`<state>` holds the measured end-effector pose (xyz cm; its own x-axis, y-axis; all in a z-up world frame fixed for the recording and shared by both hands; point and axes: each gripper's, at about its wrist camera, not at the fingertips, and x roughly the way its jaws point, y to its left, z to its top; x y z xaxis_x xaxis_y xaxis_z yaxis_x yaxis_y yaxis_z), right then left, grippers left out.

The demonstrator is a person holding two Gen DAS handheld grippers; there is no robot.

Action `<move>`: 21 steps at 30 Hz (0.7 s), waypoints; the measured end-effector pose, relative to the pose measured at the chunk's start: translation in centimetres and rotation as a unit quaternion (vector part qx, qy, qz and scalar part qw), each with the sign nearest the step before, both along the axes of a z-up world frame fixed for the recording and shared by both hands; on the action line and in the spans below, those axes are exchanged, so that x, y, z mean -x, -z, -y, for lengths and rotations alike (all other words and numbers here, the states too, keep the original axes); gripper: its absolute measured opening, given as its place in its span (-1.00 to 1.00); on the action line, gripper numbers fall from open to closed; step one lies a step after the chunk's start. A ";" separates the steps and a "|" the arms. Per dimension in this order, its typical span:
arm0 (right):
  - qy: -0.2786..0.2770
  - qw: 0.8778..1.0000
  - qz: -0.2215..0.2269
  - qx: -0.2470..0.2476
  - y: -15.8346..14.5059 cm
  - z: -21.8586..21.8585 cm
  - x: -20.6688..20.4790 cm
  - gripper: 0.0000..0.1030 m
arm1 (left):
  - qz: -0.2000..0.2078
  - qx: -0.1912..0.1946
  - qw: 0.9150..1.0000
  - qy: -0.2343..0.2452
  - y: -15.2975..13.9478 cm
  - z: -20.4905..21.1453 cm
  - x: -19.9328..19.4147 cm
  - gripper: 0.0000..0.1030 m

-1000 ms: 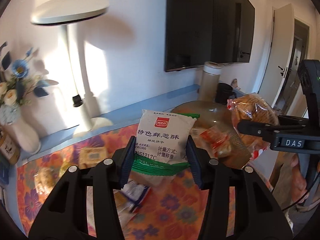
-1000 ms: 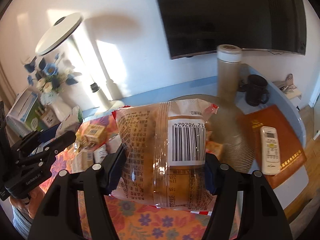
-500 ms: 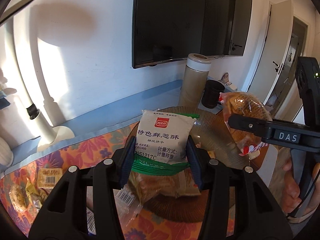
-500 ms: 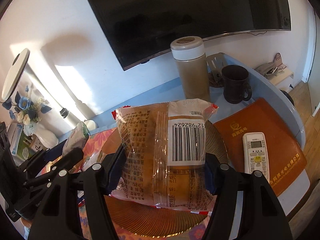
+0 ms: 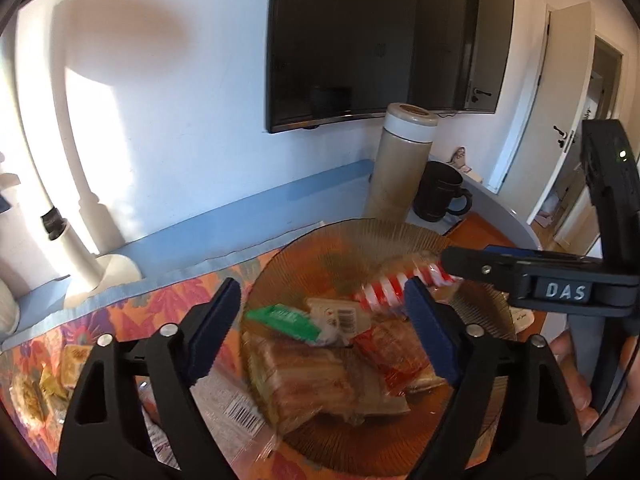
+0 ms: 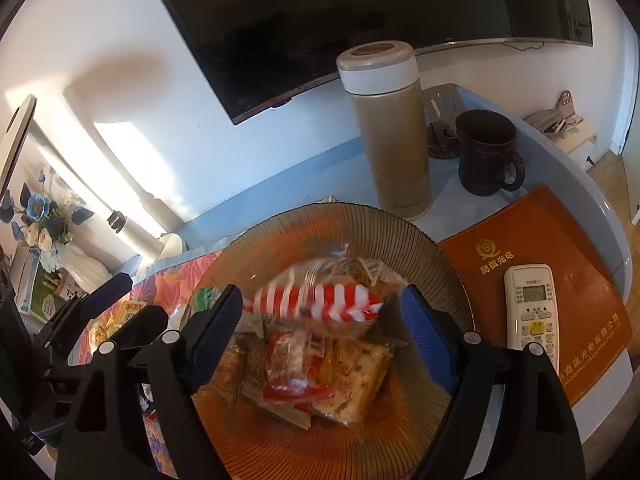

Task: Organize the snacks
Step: 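Carry both packs to the brown glass bowl and release them inside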

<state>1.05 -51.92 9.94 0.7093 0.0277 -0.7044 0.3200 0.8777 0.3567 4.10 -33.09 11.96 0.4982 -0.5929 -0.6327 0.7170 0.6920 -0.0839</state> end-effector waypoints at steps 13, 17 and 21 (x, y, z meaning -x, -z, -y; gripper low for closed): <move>-0.087 0.993 0.025 0.077 -3.3 -11.2 4.6 0.57 | 0.055 -0.012 0.988 -0.141 -1.0 -13.2 7.9 0.60; -0.119 0.989 0.034 0.082 -4.1 -15.4 5.1 0.57 | 0.064 -0.019 0.982 -0.179 -1.1 -17.6 8.5 0.60; -0.152 0.984 0.042 0.082 -4.8 -19.5 5.0 0.57 | 0.060 -0.009 0.976 -0.212 -1.3 -22.0 8.6 0.60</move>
<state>-3.98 -32.42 14.70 0.7416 0.1381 -0.6564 0.0089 0.9765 0.2154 -4.46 -11.10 13.22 0.7666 -0.3082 -0.5634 0.3710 0.9286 -0.0032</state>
